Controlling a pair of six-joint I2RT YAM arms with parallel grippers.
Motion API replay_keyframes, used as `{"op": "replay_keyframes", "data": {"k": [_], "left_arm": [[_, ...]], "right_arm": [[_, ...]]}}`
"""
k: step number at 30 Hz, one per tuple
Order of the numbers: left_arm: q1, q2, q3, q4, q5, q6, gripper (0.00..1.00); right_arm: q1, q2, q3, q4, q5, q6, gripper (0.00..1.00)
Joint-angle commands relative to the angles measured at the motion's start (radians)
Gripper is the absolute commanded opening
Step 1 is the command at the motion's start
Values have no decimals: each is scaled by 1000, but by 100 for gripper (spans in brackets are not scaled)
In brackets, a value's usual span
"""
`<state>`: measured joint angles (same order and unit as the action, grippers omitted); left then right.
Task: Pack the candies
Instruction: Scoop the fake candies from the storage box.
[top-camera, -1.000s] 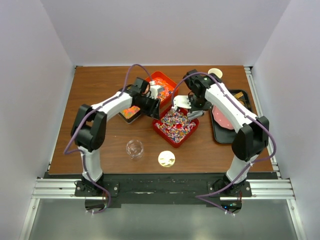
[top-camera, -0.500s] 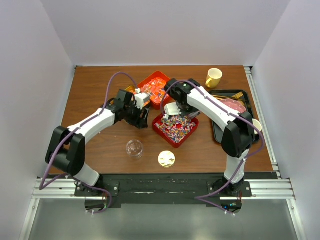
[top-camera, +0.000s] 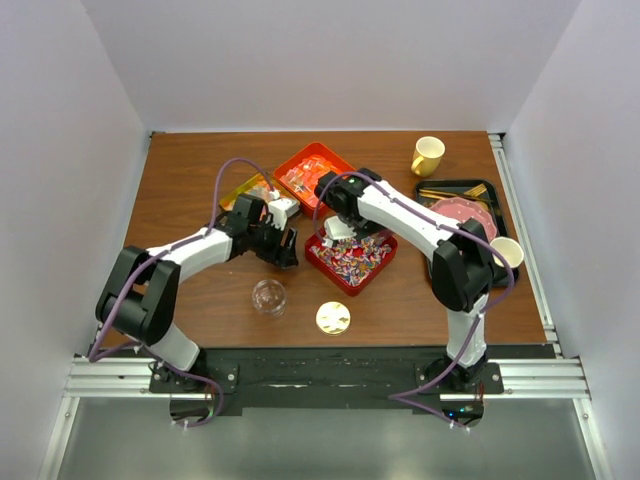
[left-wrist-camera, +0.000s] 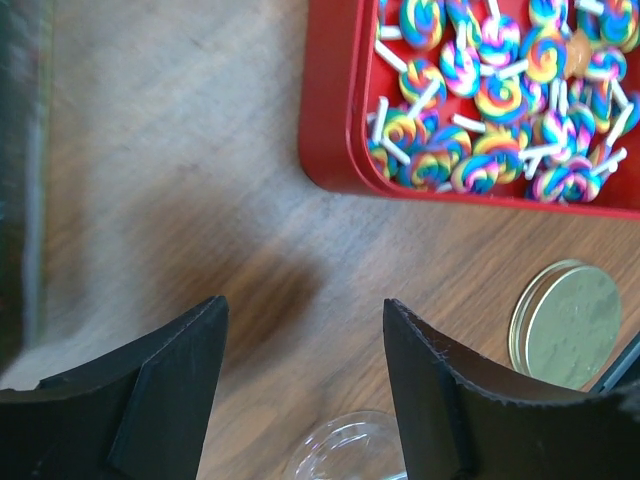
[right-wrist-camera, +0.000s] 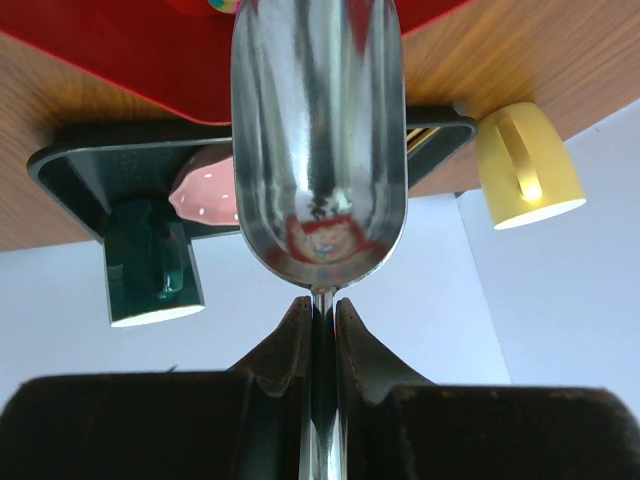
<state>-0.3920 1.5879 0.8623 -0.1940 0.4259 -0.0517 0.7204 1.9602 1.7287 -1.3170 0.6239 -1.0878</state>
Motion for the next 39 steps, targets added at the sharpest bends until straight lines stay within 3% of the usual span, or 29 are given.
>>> {"op": "replay_keyframes", "data": {"k": [1,9,18,27,39], "left_arm": [[2,-26,-86,215,66,1,67],[2,-22,-192,427,152,-19,66],[-8,33,-246,661,275,-74,65],[-10,95,-264,725,295,-68,63],[-11,159,-269,803,296,-80,61]], "right_arm": [[7,31,-8,-191,117,37,0],[13,88,-23,-266,126,138,0],[14,94,-4,-193,-183,155,0],[-6,9,-126,-10,-351,126,0],[-10,81,-15,7,-470,203,0]]}}
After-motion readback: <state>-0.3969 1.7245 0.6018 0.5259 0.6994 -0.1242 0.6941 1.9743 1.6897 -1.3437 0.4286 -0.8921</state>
